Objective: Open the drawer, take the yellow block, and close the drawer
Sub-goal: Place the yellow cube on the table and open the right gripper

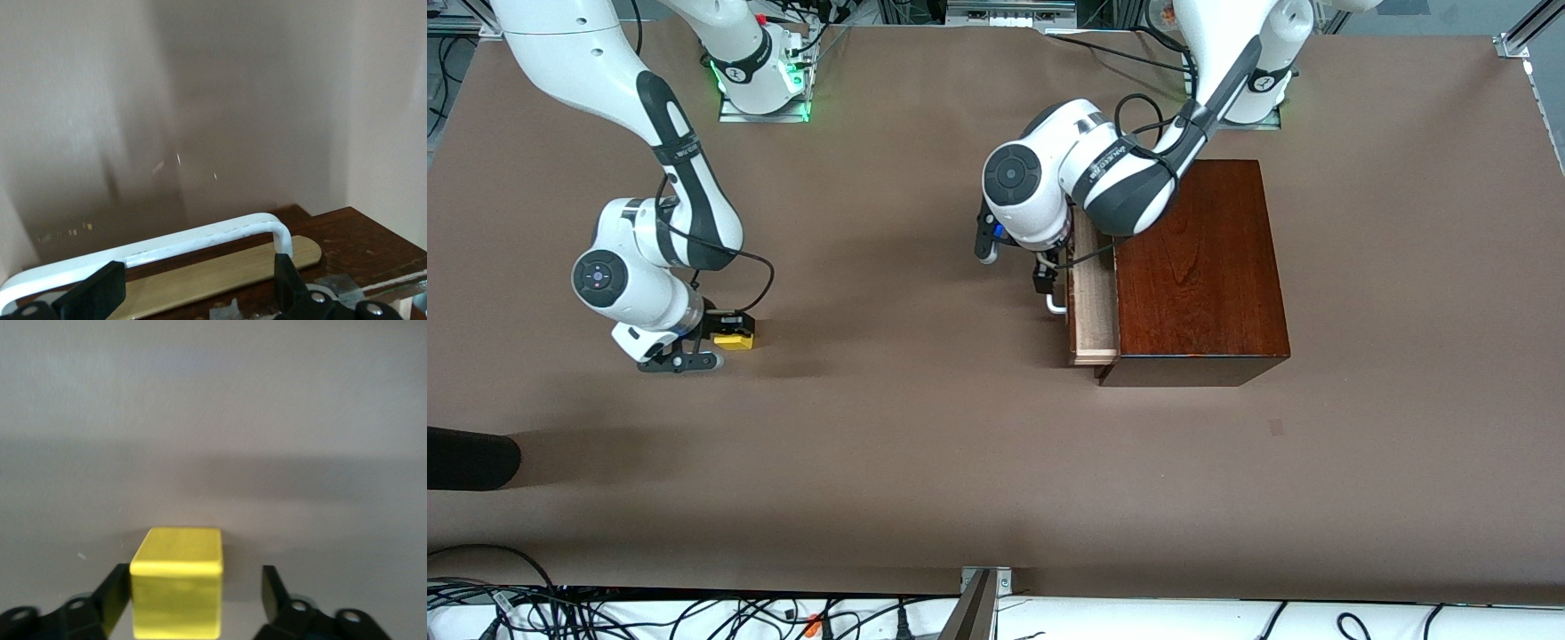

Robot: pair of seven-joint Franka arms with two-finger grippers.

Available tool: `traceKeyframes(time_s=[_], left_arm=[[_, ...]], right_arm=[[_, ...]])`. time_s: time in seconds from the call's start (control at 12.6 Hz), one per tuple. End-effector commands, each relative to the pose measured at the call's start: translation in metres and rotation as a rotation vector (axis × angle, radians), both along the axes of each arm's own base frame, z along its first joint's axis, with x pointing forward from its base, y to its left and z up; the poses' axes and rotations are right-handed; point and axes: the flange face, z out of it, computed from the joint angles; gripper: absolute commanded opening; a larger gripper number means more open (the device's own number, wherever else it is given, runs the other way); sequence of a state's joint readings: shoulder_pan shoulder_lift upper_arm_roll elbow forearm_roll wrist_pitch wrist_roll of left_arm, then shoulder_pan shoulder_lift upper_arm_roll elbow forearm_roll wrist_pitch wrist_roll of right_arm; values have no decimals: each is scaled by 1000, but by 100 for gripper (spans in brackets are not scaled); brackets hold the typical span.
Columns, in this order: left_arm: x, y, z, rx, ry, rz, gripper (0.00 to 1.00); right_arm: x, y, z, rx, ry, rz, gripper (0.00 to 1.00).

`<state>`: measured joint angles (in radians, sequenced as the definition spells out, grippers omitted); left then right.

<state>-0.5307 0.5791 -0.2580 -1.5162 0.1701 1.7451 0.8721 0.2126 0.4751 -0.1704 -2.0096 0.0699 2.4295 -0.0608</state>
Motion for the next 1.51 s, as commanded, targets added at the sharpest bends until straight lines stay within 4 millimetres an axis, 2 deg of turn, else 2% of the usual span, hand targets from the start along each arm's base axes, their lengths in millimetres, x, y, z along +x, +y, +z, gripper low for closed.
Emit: traceKeyframes(time_s=[0.0, 0.32, 0.55, 0.71, 0.95, 1.11, 1.19, 1.27, 1.43], left_arm=[[19, 32, 13, 76, -13, 12, 100], [20, 37, 16, 89, -9, 19, 100], [27, 49, 16, 117, -10, 28, 100], [28, 50, 17, 118, -12, 30, 100], [26, 45, 21, 100, -10, 36, 100], [31, 42, 54, 72, -44, 48, 100], [35, 45, 78, 66, -39, 95, 100], [39, 55, 102, 58, -18, 176, 100], [54, 96, 174, 40, -76, 393, 100]], right_arm=[[15, 3, 55, 23, -63, 21, 100], [23, 32, 175, 70, -86, 57, 100], [6, 45, 264, 91, -55, 91, 100], [-2, 45, 305, 88, -38, 101, 100], [-11, 41, 343, 86, -18, 103, 100], [-17, 45, 359, 90, -21, 110, 100], [-19, 45, 365, 89, -27, 115, 100], [-19, 44, 373, 90, -37, 118, 100], [-21, 34, 379, 87, -25, 110, 100]])
